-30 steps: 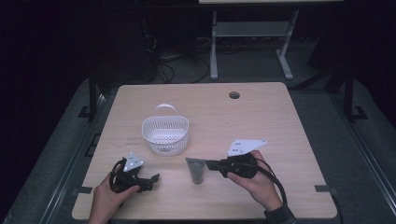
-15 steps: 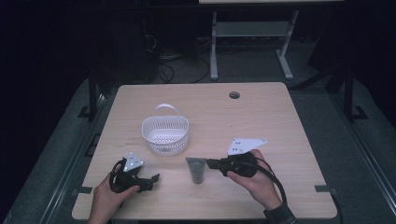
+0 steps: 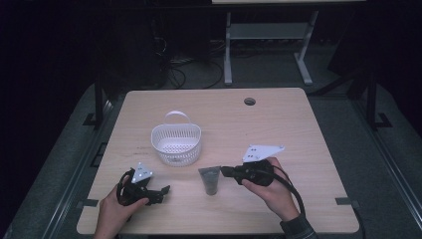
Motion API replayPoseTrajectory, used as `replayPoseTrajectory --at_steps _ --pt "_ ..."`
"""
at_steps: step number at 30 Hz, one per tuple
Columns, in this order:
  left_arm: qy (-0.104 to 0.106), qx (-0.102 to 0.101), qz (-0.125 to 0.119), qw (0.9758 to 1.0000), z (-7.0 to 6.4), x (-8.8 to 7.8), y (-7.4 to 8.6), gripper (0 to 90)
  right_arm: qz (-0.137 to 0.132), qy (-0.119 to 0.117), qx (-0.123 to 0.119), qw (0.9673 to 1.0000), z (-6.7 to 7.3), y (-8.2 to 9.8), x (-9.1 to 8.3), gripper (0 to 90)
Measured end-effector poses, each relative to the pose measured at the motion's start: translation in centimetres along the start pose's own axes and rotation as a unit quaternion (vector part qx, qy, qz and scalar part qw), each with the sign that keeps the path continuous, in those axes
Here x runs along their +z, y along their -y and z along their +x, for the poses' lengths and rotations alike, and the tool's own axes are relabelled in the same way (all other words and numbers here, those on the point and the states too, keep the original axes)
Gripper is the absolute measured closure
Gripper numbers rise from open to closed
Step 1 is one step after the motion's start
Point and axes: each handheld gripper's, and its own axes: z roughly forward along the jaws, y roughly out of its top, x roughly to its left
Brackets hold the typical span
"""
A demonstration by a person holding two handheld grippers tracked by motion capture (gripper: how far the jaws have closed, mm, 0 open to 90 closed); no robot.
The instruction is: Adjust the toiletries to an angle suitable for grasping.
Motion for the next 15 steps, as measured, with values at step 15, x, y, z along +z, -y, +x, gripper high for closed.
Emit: replayPoseTrajectory --at_steps 15 --pt "0.0 0.0 0.0 1.0 0.0 0.0 0.0 12.6 0.0 0.008 0.004 1.0 -0.7 -0.24 0.5 90.0"
